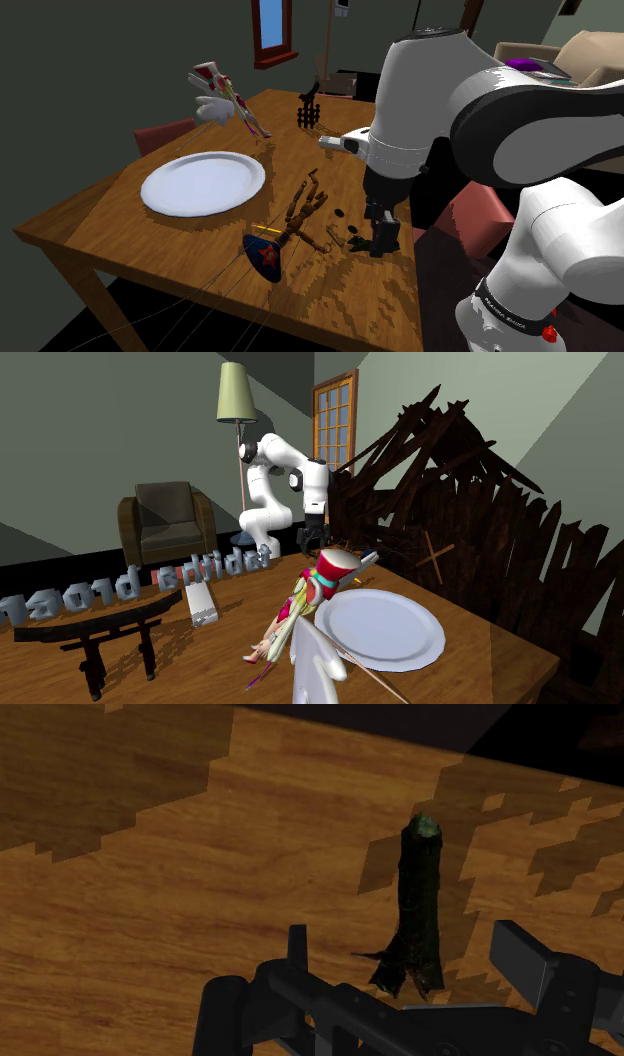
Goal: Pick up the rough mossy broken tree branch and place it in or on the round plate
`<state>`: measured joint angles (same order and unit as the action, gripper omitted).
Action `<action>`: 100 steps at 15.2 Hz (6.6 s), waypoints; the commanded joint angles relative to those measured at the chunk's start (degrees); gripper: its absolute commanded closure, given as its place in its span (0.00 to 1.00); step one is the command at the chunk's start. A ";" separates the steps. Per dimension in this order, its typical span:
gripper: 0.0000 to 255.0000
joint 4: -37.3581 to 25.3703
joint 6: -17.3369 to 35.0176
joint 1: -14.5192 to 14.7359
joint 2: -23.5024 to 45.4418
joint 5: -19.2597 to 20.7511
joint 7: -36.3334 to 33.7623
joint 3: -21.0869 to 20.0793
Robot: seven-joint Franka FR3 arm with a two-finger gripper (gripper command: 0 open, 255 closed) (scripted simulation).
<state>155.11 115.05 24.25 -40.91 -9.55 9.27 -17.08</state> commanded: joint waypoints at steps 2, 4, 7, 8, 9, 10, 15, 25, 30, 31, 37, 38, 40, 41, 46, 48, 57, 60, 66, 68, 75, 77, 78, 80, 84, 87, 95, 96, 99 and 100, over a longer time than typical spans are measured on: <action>0.00 0.03 0.10 -0.01 0.05 0.00 0.01 -0.01; 0.00 0.03 0.08 -0.01 0.04 0.00 0.01 -0.01; 1.00 0.03 0.08 -0.01 0.04 0.00 0.01 -0.01; 1.00 0.03 0.08 -0.01 0.04 0.00 0.01 -0.01; 1.00 0.03 0.07 0.00 0.03 0.00 0.00 -0.01; 1.00 0.04 0.09 0.00 0.04 -0.01 0.00 -0.02; 1.00 -0.57 -0.80 -0.05 -0.24 0.10 0.03 0.14; 1.00 -7.24 -9.16 -0.45 -1.95 1.15 0.20 1.51; 1.00 -10.93 -13.06 -0.68 -2.17 1.65 0.25 2.10; 1.00 -11.30 -13.44 -0.70 -2.18 1.70 0.25 2.16; 1.00 -21.39 -8.97 -4.02 12.41 4.53 0.80 1.70; 1.00 -23.29 -8.53 -4.49 14.78 5.05 0.77 1.59; 1.00 -27.28 -7.89 -5.34 19.47 6.17 0.64 1.37; 1.00 -29.37 -7.69 -5.71 21.81 6.75 0.53 1.26; 1.00 -40.87 -7.92 -7.06 33.44 9.92 -0.26 0.75; 1.00 -46.03 -8.57 -7.29 38.14 11.28 -0.65 0.63; 1.00 -75.56 -16.14 -5.67 61.04 17.55 -1.71 1.04; 1.00 -90.15 -21.27 -3.82 70.64 19.60 -1.34 1.65; 1.00 -111.83 -28.45 -0.43 84.96 21.65 0.05 3.16; 1.00 -107.84 -25.88 -1.03 83.61 21.50 -0.25 3.00; 1.00 -98.35 -18.82 -2.32 81.31 21.28 -0.97 2.78; 1.00 -96.38 -17.15 -2.55 81.04 21.28 -1.13 2.76; 1.00 -96.38 -17.15 -2.55 81.04 21.29 -1.13 2.76; 1.00 -96.38 -17.15 -2.56 81.04 21.29 -1.13 2.75; 1.00 -96.38 -17.15 -2.57 81.04 21.30 -1.14 2.73; 0.00 -97.22 -17.66 -2.54 81.37 21.34 -0.98 2.77; 0.00 -108.63 -26.46 -0.79 83.83 21.57 -0.37 2.95; 0.00 -108.65 -26.47 -0.78 83.84 21.57 -0.36 2.96; 0.00 -108.65 -26.47 -0.78 83.84 21.57 -0.36 2.96; 0.00 -108.65 -26.47 -0.78 83.84 21.57 -0.36 2.96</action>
<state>46.50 88.64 23.46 42.92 12.01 8.91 -14.12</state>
